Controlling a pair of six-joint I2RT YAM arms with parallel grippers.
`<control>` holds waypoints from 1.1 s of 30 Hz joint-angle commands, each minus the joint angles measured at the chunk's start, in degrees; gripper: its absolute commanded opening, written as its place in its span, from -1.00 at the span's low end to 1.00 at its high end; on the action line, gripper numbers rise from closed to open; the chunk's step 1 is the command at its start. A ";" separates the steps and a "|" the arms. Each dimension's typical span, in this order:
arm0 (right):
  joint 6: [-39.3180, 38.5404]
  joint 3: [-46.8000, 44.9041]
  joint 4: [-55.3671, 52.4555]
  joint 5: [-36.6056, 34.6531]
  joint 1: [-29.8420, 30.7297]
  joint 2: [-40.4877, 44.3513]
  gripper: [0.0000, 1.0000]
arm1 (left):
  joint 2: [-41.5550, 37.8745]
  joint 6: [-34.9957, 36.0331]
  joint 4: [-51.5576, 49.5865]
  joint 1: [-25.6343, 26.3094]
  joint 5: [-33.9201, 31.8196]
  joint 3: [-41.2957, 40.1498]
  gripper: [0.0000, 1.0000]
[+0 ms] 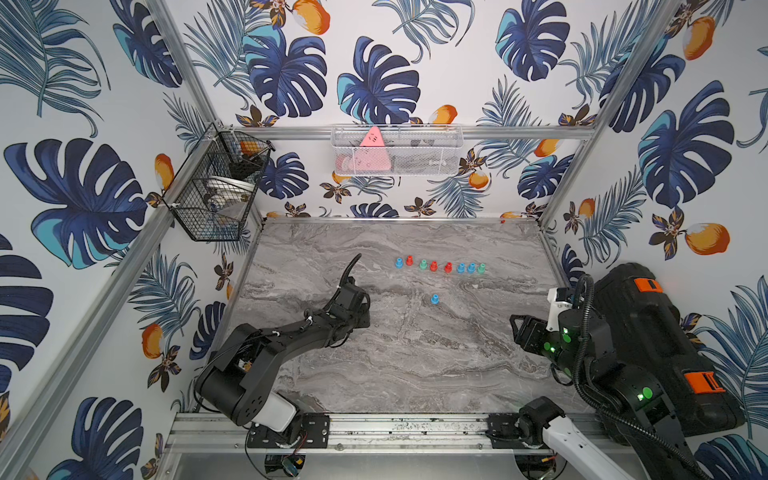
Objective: Close the stamp cap
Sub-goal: Move the cover to the center of the board.
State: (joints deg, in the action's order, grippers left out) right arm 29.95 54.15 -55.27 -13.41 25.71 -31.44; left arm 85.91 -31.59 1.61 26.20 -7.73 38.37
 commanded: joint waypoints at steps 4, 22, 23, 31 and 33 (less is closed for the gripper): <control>-0.07 -0.03 1.30 0.02 0.04 0.37 0.24 | 1.31 -0.05 0.30 -0.42 -2.62 1.19 0.00; -0.21 0.02 1.12 0.25 0.04 0.11 0.22 | 7.74 -0.53 3.65 -3.08 -0.39 1.11 -0.01; -0.18 0.03 1.17 0.25 0.03 0.06 0.22 | 7.78 -0.85 3.87 -3.00 0.08 0.79 -0.02; -0.17 -0.01 1.30 0.00 0.03 0.46 0.21 | 8.59 -5.16 8.03 3.84 0.44 -3.39 -0.02; -0.15 -0.05 1.34 -0.11 0.04 0.62 0.21 | 10.27 -6.46 8.54 8.11 -0.65 -2.84 -0.03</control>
State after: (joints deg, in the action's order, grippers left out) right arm 29.95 54.13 -55.24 -13.04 25.71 -31.00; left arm 94.26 -34.41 15.68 30.85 -10.50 35.90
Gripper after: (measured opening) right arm 0.605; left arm 0.490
